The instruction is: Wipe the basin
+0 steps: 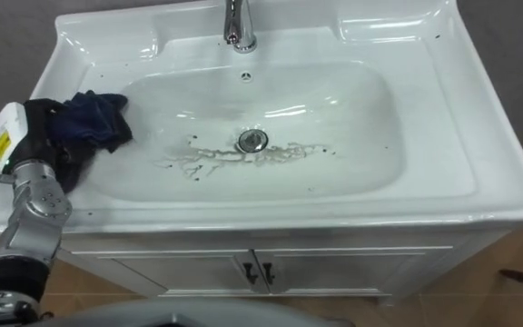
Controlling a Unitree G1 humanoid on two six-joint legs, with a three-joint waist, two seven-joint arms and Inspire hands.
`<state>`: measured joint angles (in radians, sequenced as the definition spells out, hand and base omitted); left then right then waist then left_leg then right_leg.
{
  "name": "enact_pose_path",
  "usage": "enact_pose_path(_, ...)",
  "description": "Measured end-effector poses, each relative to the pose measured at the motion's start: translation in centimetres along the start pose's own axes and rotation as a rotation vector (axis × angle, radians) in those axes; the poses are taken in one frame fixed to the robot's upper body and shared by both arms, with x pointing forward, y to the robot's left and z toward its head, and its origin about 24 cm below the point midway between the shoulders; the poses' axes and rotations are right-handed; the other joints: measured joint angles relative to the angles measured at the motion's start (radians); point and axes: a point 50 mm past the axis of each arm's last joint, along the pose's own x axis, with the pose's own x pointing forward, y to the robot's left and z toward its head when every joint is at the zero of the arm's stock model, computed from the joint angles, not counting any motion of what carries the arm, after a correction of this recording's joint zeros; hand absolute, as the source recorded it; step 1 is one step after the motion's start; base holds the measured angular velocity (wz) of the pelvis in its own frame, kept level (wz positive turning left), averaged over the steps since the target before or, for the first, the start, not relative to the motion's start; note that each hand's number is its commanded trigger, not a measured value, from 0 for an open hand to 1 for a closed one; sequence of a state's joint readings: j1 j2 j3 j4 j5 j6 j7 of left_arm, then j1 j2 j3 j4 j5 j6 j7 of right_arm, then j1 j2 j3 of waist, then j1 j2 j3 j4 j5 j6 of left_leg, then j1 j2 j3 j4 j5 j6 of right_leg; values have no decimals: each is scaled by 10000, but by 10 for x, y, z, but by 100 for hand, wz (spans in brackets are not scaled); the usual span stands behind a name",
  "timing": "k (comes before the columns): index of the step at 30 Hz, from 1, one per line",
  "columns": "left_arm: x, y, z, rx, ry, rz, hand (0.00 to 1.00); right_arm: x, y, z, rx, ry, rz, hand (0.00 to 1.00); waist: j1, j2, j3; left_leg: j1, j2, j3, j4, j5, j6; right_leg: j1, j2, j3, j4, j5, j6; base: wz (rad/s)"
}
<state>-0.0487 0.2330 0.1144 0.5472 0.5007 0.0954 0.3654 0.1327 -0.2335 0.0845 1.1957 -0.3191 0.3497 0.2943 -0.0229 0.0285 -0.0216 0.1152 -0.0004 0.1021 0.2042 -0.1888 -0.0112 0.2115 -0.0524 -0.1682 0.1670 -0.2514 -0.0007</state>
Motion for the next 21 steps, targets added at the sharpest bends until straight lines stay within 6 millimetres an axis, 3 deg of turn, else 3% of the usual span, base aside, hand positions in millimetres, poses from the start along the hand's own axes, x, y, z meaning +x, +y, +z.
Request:
enact_pose_path(12, 2, 4, 7, -1171, -52, -630, 100, 0, 2, 1, 89, -136, 205, 0, -36, 18, 13, -1, -165, -258, 8, 14, 29, 153, -135, -271, -18, -64, 100, 8)
enact_pose_path(21, -9, 7, 11, -1417, -484, -782, 100, 1, 4, 0, 484, -329, 103, 0, -67, 24, 35, -187, -290, -531, 15, 17, 38, 146, -213, -587, -152, -95, 151, 9)
